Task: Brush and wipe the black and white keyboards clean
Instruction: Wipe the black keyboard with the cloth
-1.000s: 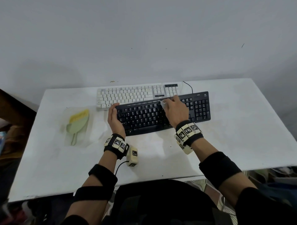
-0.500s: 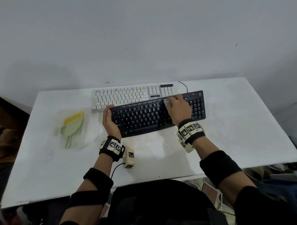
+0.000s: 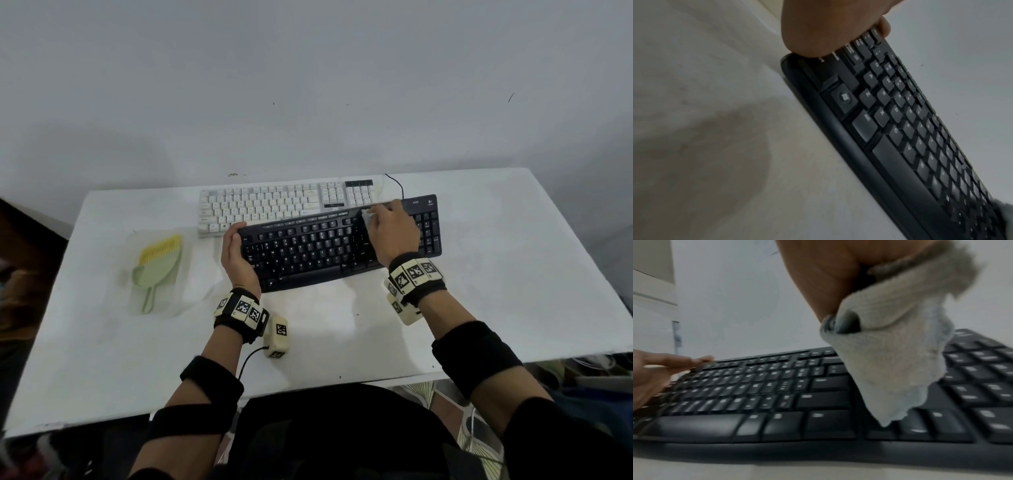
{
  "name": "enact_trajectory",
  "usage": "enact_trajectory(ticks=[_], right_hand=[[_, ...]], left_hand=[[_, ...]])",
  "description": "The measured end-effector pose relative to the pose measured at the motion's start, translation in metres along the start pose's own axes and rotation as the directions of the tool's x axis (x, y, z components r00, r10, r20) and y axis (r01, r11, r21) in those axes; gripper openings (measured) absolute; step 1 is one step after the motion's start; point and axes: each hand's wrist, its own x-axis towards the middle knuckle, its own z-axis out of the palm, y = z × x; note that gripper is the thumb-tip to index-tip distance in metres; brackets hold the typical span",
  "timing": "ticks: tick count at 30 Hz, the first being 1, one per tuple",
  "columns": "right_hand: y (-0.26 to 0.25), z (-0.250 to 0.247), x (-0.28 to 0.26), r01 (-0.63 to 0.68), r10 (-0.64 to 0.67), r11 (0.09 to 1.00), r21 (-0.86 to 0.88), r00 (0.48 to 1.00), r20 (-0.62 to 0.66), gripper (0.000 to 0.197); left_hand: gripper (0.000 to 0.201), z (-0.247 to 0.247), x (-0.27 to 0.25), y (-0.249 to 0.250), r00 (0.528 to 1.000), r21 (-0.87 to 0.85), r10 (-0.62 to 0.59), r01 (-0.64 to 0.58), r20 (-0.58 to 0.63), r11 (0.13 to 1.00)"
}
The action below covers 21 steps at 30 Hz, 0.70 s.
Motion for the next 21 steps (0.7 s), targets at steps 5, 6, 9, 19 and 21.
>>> enact_trajectory(ticks=[5, 6, 9, 19, 21], right_hand=[[0.033, -0.013, 0.014, -0.139, 0.139, 0.990, -0.022, 0.990, -0.013, 0.024], [0.035, -0.014, 0.015, -0.118, 0.118, 0.993, -0.013, 0.993, -0.012, 0.024], [0.035, -0.012, 0.010, 0.008, -0.008, 1.000, 0.020, 1.000, -0.010, 0.026], [0.029, -0.017, 0.016, -0.020, 0.020, 1.000, 0.016, 1.000, -0.007, 0.027], [0.024, -0.013, 0.011, 0.078, -0.077, 0.997, 0.029, 0.997, -0.006, 0.026]], left_hand=[[0.027, 0.001, 0.000, 0.000, 1.000, 0.017, -0.002, 0.003, -0.003, 1.000], [0.027, 0.001, 0.000, 0.000, 1.000, 0.019, -0.003, 0.003, -0.005, 1.000], [0.027, 0.001, 0.000, 0.000, 1.000, 0.021, -0.009, 0.009, -0.013, 1.000], [0.029, -0.004, 0.002, -0.006, 1.000, 0.041, 0.007, -0.007, 0.002, 0.999], [0.029, -0.004, 0.003, -0.006, 1.000, 0.042, 0.003, -0.004, 0.013, 0.999]])
